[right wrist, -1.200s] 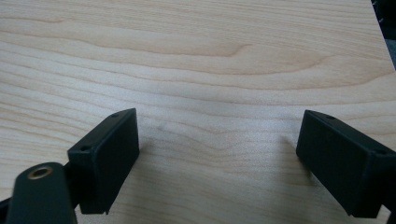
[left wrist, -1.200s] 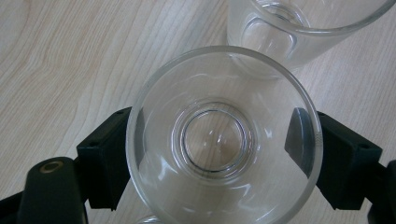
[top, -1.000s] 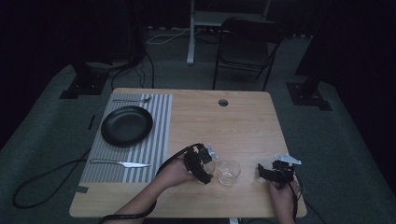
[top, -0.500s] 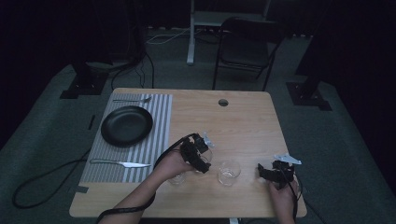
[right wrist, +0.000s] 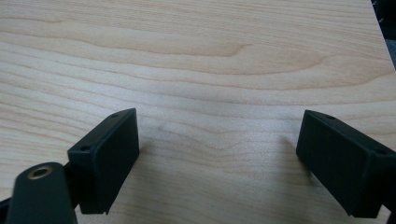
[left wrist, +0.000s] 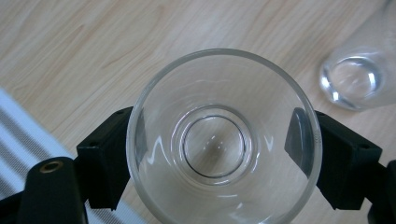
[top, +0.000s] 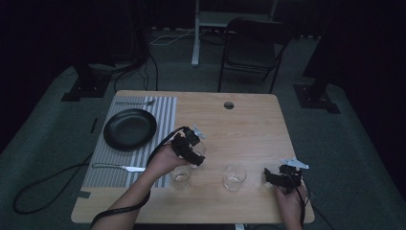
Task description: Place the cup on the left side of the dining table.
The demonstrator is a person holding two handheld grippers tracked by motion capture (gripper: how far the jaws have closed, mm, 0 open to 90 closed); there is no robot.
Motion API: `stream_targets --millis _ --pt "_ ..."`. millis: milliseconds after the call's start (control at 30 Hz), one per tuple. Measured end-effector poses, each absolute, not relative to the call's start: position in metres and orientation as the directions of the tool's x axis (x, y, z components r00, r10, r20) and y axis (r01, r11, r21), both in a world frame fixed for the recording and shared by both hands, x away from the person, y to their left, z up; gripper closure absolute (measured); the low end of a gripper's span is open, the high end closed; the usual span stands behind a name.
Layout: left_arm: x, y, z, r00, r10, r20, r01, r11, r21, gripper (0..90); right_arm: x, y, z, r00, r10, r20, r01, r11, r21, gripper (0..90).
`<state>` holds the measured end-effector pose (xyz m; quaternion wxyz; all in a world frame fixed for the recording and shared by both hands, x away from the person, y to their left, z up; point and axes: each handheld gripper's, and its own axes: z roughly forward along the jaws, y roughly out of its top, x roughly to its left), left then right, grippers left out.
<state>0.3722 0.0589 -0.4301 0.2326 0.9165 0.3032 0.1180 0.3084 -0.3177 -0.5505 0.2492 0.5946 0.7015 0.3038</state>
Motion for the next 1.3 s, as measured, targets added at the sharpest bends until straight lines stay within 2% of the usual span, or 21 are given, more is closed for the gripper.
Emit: stream_targets --millis 733,933,1300 --pt "0.383 0.142 -0.434 0.651 0.755 0.079 0.632 -0.596 0.496 18.7 0.308 -0.318 -0.550 -0.168 0.986 0.013 0.683 0.108 0.722 12.7" --pt "0.382 0.165 -0.438 0.587 0.804 0.093 0.669 -0.546 0.504 18.7 0.308 -0.318 -0.550 -0.168 0.986 0.013 0.683 0.108 0.722 12.7" --pt "0.385 0.197 -0.448 0.541 0.837 0.083 0.708 -0.507 0.492 18.7 0.308 -0.318 -0.550 -0.168 0.986 0.012 0.683 0.108 0.722 12.7"
